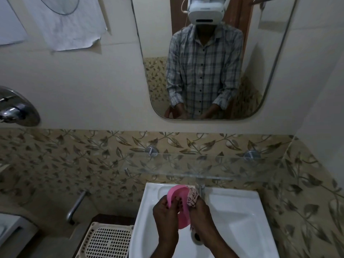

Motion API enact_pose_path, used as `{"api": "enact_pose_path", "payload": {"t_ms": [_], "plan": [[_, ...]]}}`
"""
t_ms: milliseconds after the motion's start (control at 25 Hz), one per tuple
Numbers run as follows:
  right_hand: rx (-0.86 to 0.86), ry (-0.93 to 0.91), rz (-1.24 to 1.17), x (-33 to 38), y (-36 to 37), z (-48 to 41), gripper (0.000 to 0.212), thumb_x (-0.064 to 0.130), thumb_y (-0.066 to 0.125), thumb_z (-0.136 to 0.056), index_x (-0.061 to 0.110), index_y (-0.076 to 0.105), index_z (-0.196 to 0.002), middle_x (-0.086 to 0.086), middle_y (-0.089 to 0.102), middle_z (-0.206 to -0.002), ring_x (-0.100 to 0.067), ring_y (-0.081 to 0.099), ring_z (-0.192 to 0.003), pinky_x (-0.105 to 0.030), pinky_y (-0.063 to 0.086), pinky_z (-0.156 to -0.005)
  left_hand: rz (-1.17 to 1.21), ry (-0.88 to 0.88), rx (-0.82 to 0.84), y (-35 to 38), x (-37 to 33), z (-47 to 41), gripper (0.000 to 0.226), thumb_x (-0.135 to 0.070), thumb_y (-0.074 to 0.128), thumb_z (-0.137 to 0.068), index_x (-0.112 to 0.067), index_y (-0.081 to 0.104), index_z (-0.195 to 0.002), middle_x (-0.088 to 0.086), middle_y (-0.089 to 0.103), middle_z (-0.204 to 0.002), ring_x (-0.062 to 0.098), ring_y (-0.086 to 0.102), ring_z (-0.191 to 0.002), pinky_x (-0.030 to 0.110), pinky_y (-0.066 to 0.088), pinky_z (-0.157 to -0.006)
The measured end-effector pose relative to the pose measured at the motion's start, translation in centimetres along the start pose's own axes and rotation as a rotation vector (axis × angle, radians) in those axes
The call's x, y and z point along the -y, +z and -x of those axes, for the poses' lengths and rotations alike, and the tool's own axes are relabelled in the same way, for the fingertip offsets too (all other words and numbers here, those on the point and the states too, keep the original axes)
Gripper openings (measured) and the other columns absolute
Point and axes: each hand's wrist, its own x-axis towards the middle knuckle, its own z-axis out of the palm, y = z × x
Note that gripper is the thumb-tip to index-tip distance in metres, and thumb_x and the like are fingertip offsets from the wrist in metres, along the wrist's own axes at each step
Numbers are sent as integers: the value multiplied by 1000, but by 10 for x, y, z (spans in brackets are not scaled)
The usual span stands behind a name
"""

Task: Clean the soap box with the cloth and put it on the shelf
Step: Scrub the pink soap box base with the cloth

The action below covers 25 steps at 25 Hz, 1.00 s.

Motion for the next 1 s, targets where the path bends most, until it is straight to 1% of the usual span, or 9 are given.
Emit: {"api": "enact_pose_path", "payload": {"t_ms": [120, 240, 360, 480, 600, 720, 760, 880, 1000], "plan": [[-16, 172, -159, -1, 10, -1, 26, 25, 42, -102, 11, 63, -104, -11, 70, -82, -22, 62, -53, -22, 42, -39, 105, -111, -131, 7, 2, -5, 11, -20, 72, -88, -18, 76, -78, 4, 73, -66, 11, 65, -60, 19, 52, -51], [40, 277, -385, 2, 14, 3, 28, 8, 35, -102, 9, 61, -113, -17, 74, -91, -31, 71, -68, -35, 58, -53, 180, -211, -164, 11, -3, -12, 5, -17, 71, -89, -12, 73, -90, 7, 74, -78, 19, 66, -69, 26, 55, -56], [200, 353, -535, 2, 0, 5, 28, 1, 37, -102, -3, 58, -121, -29, 73, -90, -43, 72, -79, -61, 59, -75, 433, -417, -137, -7, -6, -30, 16, -5, 61, -94, 1, 63, -108, 25, 67, -104, 34, 63, -88, 49, 56, -83], [236, 350, -789, -4, -32, 4, 29, 0, 35, -105, -9, 60, -116, -33, 73, -97, -47, 74, -80, -58, 60, -63, 498, -546, 13, -28, 4, -42, 24, -4, 53, -98, 6, 55, -120, 30, 61, -115, 39, 57, -108, 63, 40, -107], [207, 263, -795, -5, -43, 3, 24, -2, 48, -100, -6, 65, -117, -28, 74, -103, -41, 74, -86, -52, 61, -71, 363, -527, 95, -17, 3, -25, 27, -7, 58, -97, 6, 57, -120, 24, 68, -103, 39, 62, -99, 58, 48, -100], [153, 164, -706, -6, -29, 9, 20, -2, 61, -93, 1, 69, -110, -23, 76, -101, -38, 75, -88, -50, 63, -76, 273, -538, 78, 5, 12, -13, 26, -11, 66, -93, 0, 62, -116, 15, 71, -95, 33, 67, -87, 40, 61, -70], [146, 162, -699, -9, -27, 11, 18, 1, 63, -93, 0, 69, -110, -24, 76, -100, -40, 74, -89, -54, 61, -79, 287, -574, 68, 10, 14, -14, 28, -12, 66, -93, 1, 62, -118, 18, 71, -99, 35, 67, -90, 40, 61, -69], [170, 220, -764, -21, -43, 9, 24, 6, 64, -92, -3, 70, -114, -28, 73, -108, -45, 70, -103, -65, 50, -95, 509, -780, 236, 4, 15, -22, 53, -11, 68, -89, 10, 50, -134, 34, 57, -132, 49, 54, -121, 61, 47, -101], [188, 314, -768, -34, -69, -6, 31, -9, 51, -89, -9, 66, -116, -34, 70, -110, -49, 69, -101, -66, 50, -94, 615, -894, 499, -16, 16, -24, 88, -15, 97, -52, 11, 58, -127, 34, 66, -110, 47, 65, -95, 59, 59, -74]]}}
